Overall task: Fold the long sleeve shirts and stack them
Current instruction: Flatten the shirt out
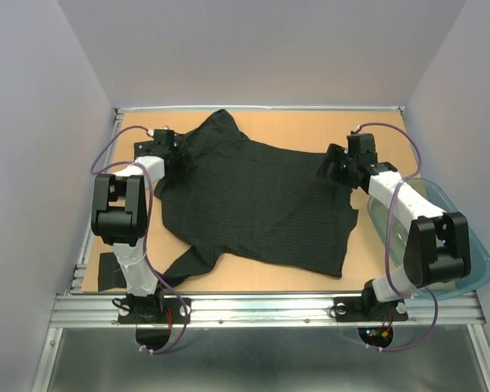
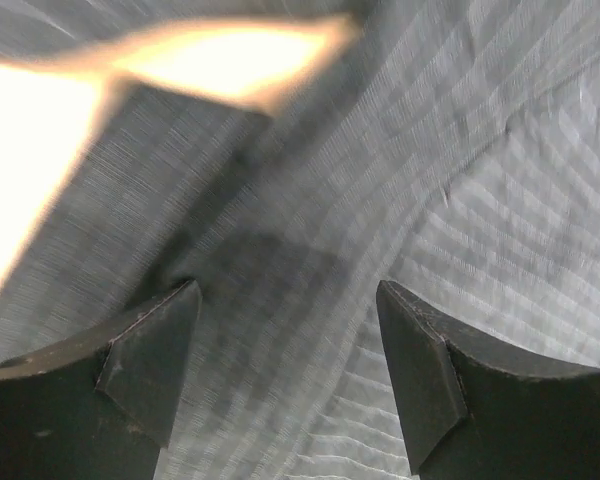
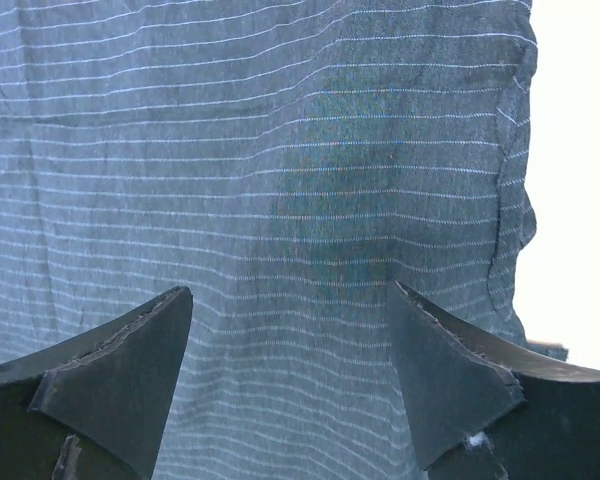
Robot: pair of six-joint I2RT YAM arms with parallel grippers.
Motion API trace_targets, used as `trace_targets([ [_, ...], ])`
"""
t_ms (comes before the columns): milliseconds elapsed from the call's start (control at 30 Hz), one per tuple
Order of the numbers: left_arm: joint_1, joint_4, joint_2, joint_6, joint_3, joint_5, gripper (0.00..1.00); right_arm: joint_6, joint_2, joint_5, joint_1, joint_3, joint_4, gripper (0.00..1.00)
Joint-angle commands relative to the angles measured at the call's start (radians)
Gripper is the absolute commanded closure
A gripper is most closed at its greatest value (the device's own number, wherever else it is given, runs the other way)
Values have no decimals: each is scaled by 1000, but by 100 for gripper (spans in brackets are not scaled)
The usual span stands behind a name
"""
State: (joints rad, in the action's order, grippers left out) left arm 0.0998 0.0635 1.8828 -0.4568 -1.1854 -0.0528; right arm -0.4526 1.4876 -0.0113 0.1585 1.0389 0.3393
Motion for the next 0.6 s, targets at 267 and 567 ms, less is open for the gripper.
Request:
trace_targets([
  [267,-268,6,-63,-66,90,-2,18,-96,111,-65,3,78,-98,23],
  [567,-324,-28,-108,-48,176,-30,18,-143,209,-185,3,144,-112,43],
])
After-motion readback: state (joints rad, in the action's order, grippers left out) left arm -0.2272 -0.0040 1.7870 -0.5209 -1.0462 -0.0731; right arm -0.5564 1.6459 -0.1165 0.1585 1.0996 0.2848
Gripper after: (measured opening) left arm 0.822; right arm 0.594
